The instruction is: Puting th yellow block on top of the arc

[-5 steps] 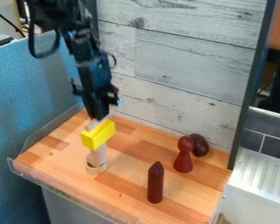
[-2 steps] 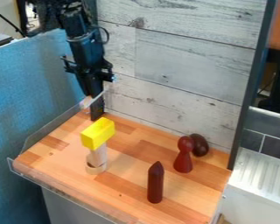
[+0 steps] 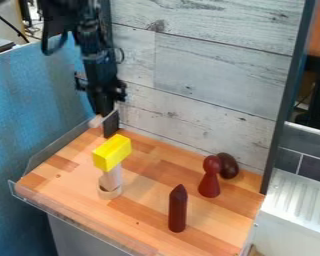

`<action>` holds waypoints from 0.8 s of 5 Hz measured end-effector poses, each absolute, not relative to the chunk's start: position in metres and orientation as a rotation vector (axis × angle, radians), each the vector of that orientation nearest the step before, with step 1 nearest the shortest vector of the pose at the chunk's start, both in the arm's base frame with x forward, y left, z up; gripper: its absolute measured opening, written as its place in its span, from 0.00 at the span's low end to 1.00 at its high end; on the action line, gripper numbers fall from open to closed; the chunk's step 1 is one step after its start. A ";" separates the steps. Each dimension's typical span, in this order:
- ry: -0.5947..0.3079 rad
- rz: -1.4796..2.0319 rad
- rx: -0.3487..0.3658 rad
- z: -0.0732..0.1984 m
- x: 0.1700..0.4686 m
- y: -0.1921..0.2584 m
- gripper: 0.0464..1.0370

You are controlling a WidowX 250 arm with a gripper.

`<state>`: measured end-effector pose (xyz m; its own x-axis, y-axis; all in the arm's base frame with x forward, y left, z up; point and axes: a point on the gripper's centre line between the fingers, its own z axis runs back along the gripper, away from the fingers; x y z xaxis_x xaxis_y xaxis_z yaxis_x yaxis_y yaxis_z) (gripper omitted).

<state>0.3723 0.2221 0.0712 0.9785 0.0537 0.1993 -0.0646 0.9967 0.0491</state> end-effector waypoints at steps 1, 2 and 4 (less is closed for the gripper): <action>-0.160 0.088 0.065 0.037 0.375 0.239 0.06; -0.146 0.078 0.071 0.019 0.376 0.243 0.06; -0.175 0.027 0.080 -0.004 0.376 0.245 0.06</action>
